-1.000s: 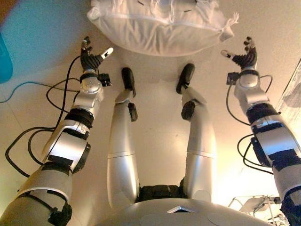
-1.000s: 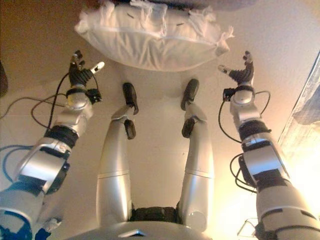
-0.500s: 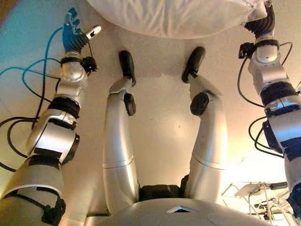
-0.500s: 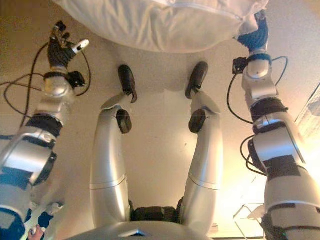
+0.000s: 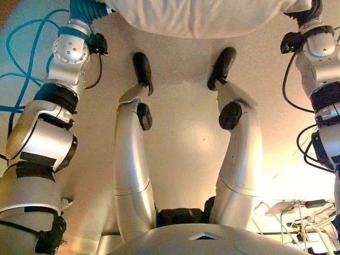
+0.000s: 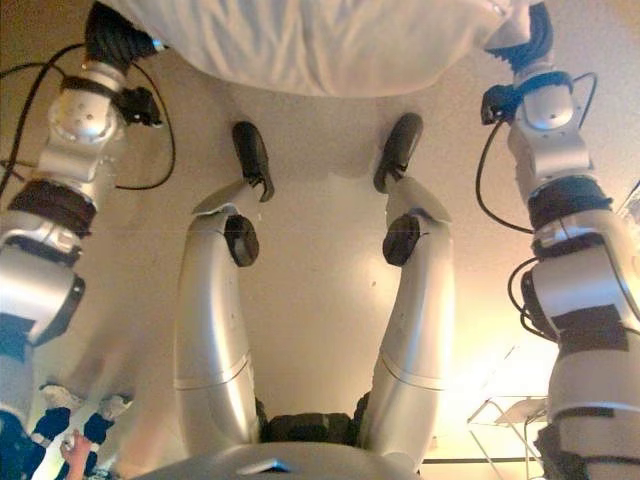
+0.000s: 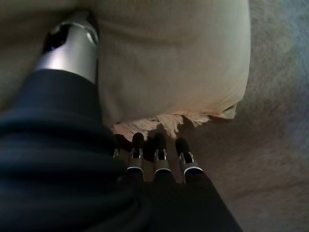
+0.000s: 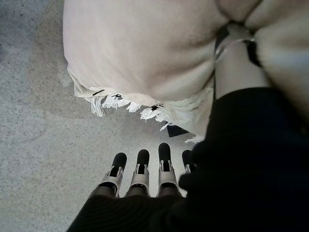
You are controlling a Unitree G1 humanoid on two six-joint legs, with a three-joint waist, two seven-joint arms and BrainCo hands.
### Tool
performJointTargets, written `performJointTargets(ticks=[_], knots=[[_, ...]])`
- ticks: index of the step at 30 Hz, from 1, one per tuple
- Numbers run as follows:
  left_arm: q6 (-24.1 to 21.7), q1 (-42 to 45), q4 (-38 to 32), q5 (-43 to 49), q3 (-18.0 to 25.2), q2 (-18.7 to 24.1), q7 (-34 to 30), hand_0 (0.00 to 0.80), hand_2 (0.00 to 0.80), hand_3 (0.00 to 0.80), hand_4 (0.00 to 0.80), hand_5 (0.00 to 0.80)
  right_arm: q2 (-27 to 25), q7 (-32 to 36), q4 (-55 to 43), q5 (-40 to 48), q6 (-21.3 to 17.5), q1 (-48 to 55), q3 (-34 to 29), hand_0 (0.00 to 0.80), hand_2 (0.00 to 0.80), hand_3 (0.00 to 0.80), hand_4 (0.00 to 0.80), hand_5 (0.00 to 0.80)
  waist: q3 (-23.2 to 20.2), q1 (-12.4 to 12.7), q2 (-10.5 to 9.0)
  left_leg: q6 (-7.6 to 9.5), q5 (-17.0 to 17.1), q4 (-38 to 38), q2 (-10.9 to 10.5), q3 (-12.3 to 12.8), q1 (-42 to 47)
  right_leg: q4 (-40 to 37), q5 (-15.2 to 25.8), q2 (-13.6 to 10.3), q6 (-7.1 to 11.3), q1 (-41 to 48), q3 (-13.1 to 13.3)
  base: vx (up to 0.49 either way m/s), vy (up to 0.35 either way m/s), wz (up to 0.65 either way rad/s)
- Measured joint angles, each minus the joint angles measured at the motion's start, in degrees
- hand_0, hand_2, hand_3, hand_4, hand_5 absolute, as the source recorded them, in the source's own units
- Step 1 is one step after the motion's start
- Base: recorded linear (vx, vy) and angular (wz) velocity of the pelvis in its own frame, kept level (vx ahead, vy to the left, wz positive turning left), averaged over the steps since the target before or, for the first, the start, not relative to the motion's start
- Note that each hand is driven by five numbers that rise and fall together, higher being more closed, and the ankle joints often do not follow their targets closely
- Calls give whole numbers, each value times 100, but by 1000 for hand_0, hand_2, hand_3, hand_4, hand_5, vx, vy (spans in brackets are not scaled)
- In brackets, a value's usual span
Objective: Pick up the cushion and take it to the sofa
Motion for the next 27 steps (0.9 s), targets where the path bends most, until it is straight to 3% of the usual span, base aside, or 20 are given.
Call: performJointTargets(ticks=[4, 8, 9, 10, 11, 12, 13, 27], knots=[[-46, -204, -41, 109, -314, 118, -29, 0, 0, 0, 0, 0, -7, 124, -4, 138, 1, -23, 20, 0, 0, 0, 0, 0, 0, -9, 0, 16, 11, -42, -1, 84, 2, 0, 7, -7, 7, -65, 71, 1, 8, 2], [-45, -233, -124, 84, -320, 195, -351, 0, 0, 0, 0, 0, -30, 353, -61, 417, 1, -19, 38, 0, 0, 0, 0, 0, 0, -22, 0, 15, 13, -63, 2, 94, 6, -19, 6, -2, 7, -71, 75, 0, 0, 0], [-43, -233, -161, 32, -345, 213, -466, 157, 157, 157, 157, 157, -49, 415, -134, 435, 1, -10, 39, 0, 0, 0, 0, 0, 0, -23, 0, 18, 15, -73, 1, 101, 6, -29, 9, -1, 10, -75, 79, 0, 0, 0], [-41, -234, -202, -52, -422, 240, -569, 800, 800, 800, 800, 800, -70, 475, -223, 482, 2, -7, 53, 0, 0, 0, 0, 0, 0, -27, 0, 19, 15, -79, 1, 110, 6, -35, 11, -1, 13, -81, 88, 0, 0, 0], [-38, -237, -233, -110, -480, 262, -680, 800, 800, 800, 800, 800, -111, 516, -332, 563, 2, -7, 89, 47, 47, 47, 47, 47, 0, -30, 0, 22, 17, -83, 1, 134, 6, -35, 14, -1, 18, -96, 111, 0, 0, 0], [-37, -240, -233, -151, -522, 276, -731, 800, 800, 800, 800, 800, -151, 578, -408, 602, 2, -7, 92, 675, 675, 675, 675, 675, 0, -29, 0, 26, 19, -88, 1, 156, 6, -35, 20, 0, 27, -112, 133, 0, 0, 0], [-33, -237, -232, -241, -534, 307, -806, 800, 800, 800, 800, 800, -181, 651, -454, 629, 2, -7, 103, 800, 800, 800, 800, 800, 0, -29, 0, 28, 19, -87, 2, 173, 7, -36, 27, 1, 37, -121, 148, 0, 0, 0], [16, 110, -654, -599, -575, 281, -1135, 800, 800, 800, 800, 800, -225, 609, -863, 631, -8, 212, 211, 800, 800, 800, 800, 800, 0, -164, 0, 48, 25, -69, 4, 248, 114, 23, 57, 1, 74, -93, 231, -9, -10, 0]])
